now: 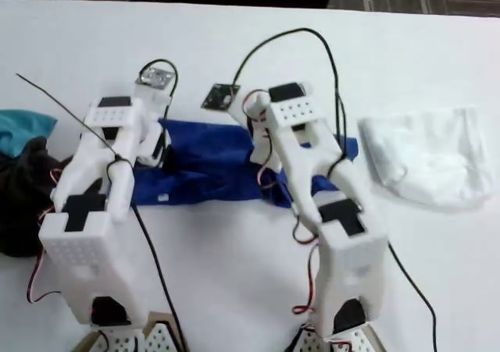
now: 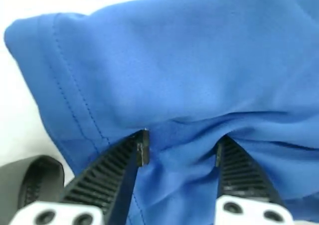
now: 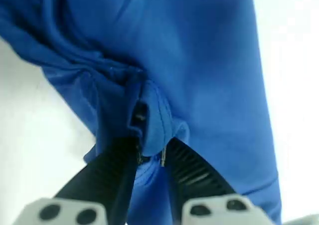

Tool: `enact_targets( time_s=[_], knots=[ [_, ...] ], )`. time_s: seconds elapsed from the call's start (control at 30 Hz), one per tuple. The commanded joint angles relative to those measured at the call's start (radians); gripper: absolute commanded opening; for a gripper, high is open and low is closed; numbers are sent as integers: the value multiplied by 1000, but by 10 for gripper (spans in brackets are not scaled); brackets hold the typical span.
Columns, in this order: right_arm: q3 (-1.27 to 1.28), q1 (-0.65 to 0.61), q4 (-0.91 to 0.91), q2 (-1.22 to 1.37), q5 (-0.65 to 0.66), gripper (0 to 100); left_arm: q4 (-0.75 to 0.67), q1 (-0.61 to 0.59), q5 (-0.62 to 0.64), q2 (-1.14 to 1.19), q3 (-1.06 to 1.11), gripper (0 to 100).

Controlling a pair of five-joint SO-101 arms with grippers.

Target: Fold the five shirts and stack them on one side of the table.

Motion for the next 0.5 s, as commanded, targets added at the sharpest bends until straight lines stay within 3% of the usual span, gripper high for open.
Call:
enact_targets(
  time_s=[0.0, 0.1, 0.3, 0.47],
  knots=[
    [-187, 18, 68, 84, 5, 24, -54, 5, -3, -8, 2, 229],
    [-316, 42, 111, 139, 2, 32, -54, 5, -3, -8, 2, 229],
    [-534, 96, 208, 197, -2, 187, -54, 5, -3, -8, 2, 229],
    [-617, 116, 239, 197, -2, 194, -54, 5, -3, -8, 4, 229]
  ],
)
